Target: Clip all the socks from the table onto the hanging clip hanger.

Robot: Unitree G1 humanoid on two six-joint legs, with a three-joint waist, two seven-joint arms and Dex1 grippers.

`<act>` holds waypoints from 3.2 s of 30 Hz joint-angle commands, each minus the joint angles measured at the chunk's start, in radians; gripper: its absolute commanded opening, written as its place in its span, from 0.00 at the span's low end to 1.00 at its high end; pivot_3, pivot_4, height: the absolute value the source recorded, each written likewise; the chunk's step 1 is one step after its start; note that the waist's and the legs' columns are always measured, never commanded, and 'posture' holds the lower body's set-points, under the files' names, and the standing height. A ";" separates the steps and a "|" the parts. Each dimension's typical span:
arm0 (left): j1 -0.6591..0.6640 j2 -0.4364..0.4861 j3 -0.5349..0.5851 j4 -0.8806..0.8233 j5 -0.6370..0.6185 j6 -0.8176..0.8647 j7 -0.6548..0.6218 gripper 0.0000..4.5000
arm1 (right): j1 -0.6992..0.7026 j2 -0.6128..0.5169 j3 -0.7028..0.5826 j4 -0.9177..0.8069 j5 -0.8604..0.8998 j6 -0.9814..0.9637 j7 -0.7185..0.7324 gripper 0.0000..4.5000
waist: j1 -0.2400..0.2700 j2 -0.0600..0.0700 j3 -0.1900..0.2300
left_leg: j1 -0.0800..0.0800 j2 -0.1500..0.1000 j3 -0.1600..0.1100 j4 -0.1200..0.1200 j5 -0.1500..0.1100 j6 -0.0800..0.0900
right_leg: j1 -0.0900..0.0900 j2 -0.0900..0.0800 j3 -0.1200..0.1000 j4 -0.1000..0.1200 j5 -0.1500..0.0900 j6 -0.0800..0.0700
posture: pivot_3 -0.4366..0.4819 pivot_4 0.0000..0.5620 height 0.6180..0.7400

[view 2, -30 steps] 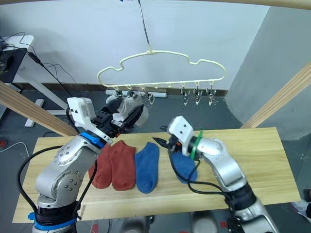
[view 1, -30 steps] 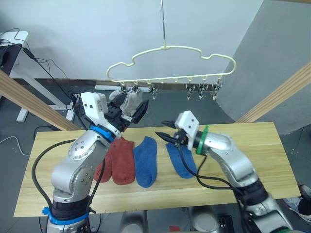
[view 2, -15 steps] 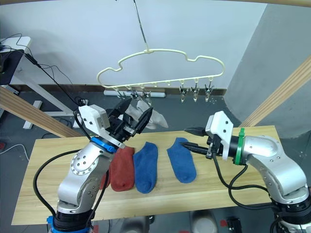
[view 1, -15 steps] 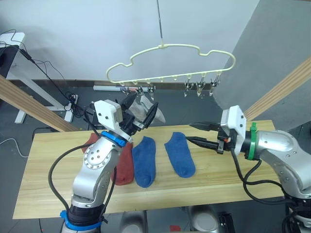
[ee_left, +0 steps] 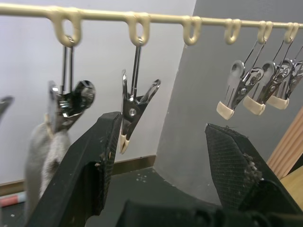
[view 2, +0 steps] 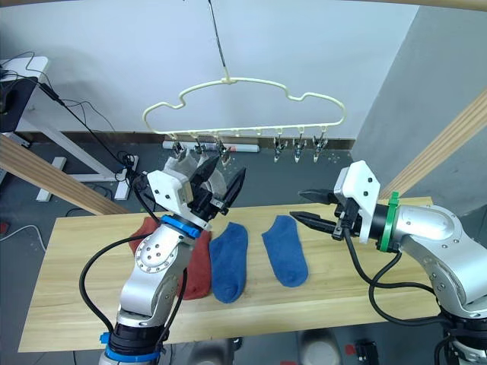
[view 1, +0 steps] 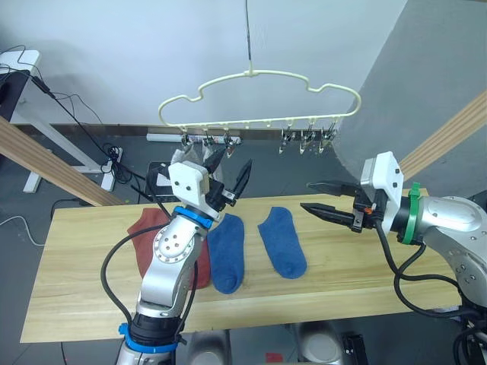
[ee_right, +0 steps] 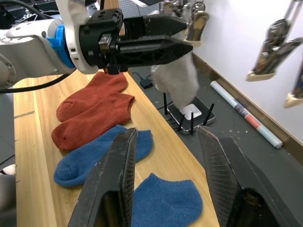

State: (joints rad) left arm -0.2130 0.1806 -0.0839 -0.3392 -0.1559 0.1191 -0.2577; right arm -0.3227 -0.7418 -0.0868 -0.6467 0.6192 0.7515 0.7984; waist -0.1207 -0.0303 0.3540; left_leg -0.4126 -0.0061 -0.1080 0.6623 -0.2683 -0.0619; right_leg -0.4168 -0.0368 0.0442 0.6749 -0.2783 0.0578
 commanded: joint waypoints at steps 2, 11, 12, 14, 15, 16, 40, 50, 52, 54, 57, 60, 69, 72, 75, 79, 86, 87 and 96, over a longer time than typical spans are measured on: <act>-0.020 -0.018 0.003 0.006 0.021 -0.046 0.011 0.68 | 0.001 -0.013 -0.026 -0.030 0.021 -0.014 -0.007 0.46 | -0.002 0.000 0.000 | 0.000 0.000 0.000 0.000 0.000 0.000 | 0.000 0.000 0.000 0.000 0.000 0.000 | 0.13 0.59 1.00; -0.066 -0.040 0.025 0.065 0.033 -0.088 0.021 0.68 | 0.000 -0.016 -0.029 -0.031 0.028 -0.016 -0.015 0.46 | -0.017 0.000 0.000 | 0.000 0.000 0.000 0.001 0.000 0.000 | 0.000 0.000 0.000 0.002 0.000 0.000 | 0.12 0.59 1.00; -0.074 -0.040 0.029 0.072 0.035 -0.094 0.025 0.68 | 0.000 -0.017 -0.029 -0.031 0.029 -0.016 -0.016 0.46 | -0.018 0.000 0.000 | 0.000 0.000 0.000 0.001 0.000 0.000 | 0.000 0.000 0.000 0.002 0.000 0.000 | 0.12 0.59 1.00; -0.082 -0.040 0.030 0.078 0.034 -0.096 0.026 0.68 | -0.002 -0.018 -0.029 -0.032 0.033 -0.014 -0.018 0.46 | -0.020 0.000 0.000 | 0.000 0.000 0.000 0.002 0.000 0.000 | -0.001 0.000 0.000 0.003 0.000 0.000 | 0.12 0.59 1.00; -0.084 -0.041 0.028 0.076 0.034 -0.097 0.027 0.68 | -0.002 -0.018 -0.030 -0.032 0.037 -0.013 -0.019 0.46 | -0.021 0.000 0.000 | 0.000 0.000 0.000 0.002 0.000 0.000 | -0.001 0.000 0.000 0.003 0.000 0.000 | 0.12 0.59 1.00; -0.084 -0.041 0.027 0.075 0.034 -0.098 0.028 0.68 | -0.003 -0.019 -0.030 -0.032 0.039 -0.012 -0.020 0.46 | -0.022 0.000 0.000 | 0.000 0.000 0.000 0.002 0.000 0.000 | -0.001 0.000 0.000 0.003 0.000 0.000 | 0.12 0.59 1.00; -0.049 -0.109 -0.009 -0.008 0.150 -0.048 0.147 0.51 | -0.017 -0.063 -0.050 -0.010 0.127 0.015 -0.014 0.46 | -0.022 0.000 0.000 | -0.001 0.000 0.001 0.003 0.000 0.001 | -0.002 0.000 0.000 0.005 0.000 0.000 | 0.11 0.60 1.00; -0.059 -0.109 -0.005 -0.010 0.165 -0.034 0.151 0.51 | -0.012 -0.067 -0.049 -0.002 0.131 0.012 -0.013 0.46 | -0.022 0.000 0.000 | -0.001 0.000 0.001 0.003 0.001 0.001 | -0.002 0.000 0.000 0.005 0.000 0.000 | 0.11 0.60 1.00; -0.061 -0.108 -0.004 -0.011 0.168 -0.032 0.152 0.51 | -0.014 -0.067 -0.048 0.001 0.132 0.013 -0.013 0.46 | -0.022 0.000 0.000 | -0.001 0.000 0.001 0.003 0.001 0.001 | -0.002 0.000 0.000 0.005 0.000 0.000 | 0.11 0.60 1.00; -0.063 -0.106 -0.002 -0.012 0.172 -0.030 0.153 0.51 | -0.016 -0.065 -0.047 0.004 0.134 0.013 -0.013 0.46 | -0.022 0.000 0.000 | -0.001 0.000 0.001 0.003 0.001 0.001 | -0.002 0.000 0.000 0.005 0.000 0.000 | 0.11 0.60 1.00; -0.064 -0.105 -0.002 -0.012 0.176 -0.028 0.154 0.51 | -0.016 -0.064 -0.046 0.007 0.134 0.012 -0.012 0.46 | -0.022 0.000 0.000 | -0.001 0.000 0.001 0.003 0.001 0.001 | -0.002 0.000 0.000 0.005 0.000 0.000 | 0.12 0.60 1.00; -0.067 -0.101 0.001 -0.011 0.183 -0.036 0.156 0.51 | -0.015 -0.063 -0.045 0.008 0.136 0.011 -0.011 0.46 | -0.022 0.000 0.000 | -0.001 0.000 0.001 0.003 0.001 0.001 | -0.002 0.000 0.000 0.005 0.000 0.000 | 0.12 0.60 1.00; -0.084 -0.090 0.003 0.011 0.184 -0.057 0.151 0.32 | -0.014 -0.063 -0.046 0.007 0.143 0.016 -0.013 0.46 | -0.022 0.000 0.000 | -0.001 0.000 0.001 0.004 0.001 0.001 | -0.002 0.000 0.000 0.006 0.000 0.000 | 0.12 0.60 1.00; -0.087 -0.088 0.004 0.019 0.184 -0.064 0.149 0.15 | -0.012 -0.064 -0.046 0.006 0.144 0.016 -0.015 0.46 | -0.022 0.000 0.000 | -0.001 0.000 0.001 0.004 0.001 0.001 | -0.002 0.000 0.000 0.006 0.000 0.000 | 0.12 0.60 1.00; -0.086 -0.085 0.004 0.021 0.182 -0.070 0.148 0.05 | -0.013 -0.063 -0.044 0.007 0.144 0.015 -0.015 0.46 | -0.022 0.000 0.000 | -0.001 0.000 0.001 0.004 0.001 0.001 | -0.001 0.000 0.000 0.006 0.000 0.000 | 0.12 0.60 1.00; -0.080 -0.079 0.009 0.016 0.176 -0.073 0.139 0.00 | -0.008 -0.061 -0.039 0.003 0.141 0.014 -0.018 0.46 | -0.022 0.000 0.000 | -0.001 0.000 0.001 0.004 0.001 0.001 | -0.001 0.000 0.000 0.006 0.000 0.000 | 0.12 0.59 1.00; -0.072 -0.045 0.032 -0.021 0.111 -0.036 0.073 0.00 | 0.118 -0.082 0.087 -0.019 -0.040 0.003 -0.108 0.50 | -0.018 -0.001 -0.001 | -0.001 0.000 0.000 0.004 0.001 0.001 | -0.001 0.000 0.000 0.006 0.000 0.000 | 0.14 0.60 1.00; -0.073 -0.032 0.037 -0.029 0.089 -0.027 0.050 0.00 | 0.148 -0.068 0.127 -0.020 -0.081 -0.011 -0.136 0.54 | -0.019 -0.001 -0.001 | -0.001 0.000 0.000 0.004 0.001 0.001 | -0.002 0.000 0.000 0.006 0.000 0.000 | 0.14 0.60 1.00; -0.105 0.060 0.080 -0.078 -0.052 0.084 -0.081 0.00 | 0.157 0.243 0.470 0.190 -0.461 -0.122 -0.434 1.00 | -0.022 -0.002 -0.001 | 0.000 0.001 0.000 0.005 0.002 0.001 | -0.002 0.003 0.000 0.007 0.003 -0.002 | 0.20 0.63 1.00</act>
State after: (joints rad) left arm -0.3110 0.2298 -0.0141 -0.3577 -0.1738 0.1930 -0.3101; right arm -0.1719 -0.5226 0.3257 -0.4888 0.2303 0.6656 0.4232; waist -0.1429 -0.0318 0.3530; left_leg -0.4126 -0.0048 -0.1079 0.6668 -0.2658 -0.0614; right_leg -0.4197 -0.0333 0.0445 0.6825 -0.2747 0.0552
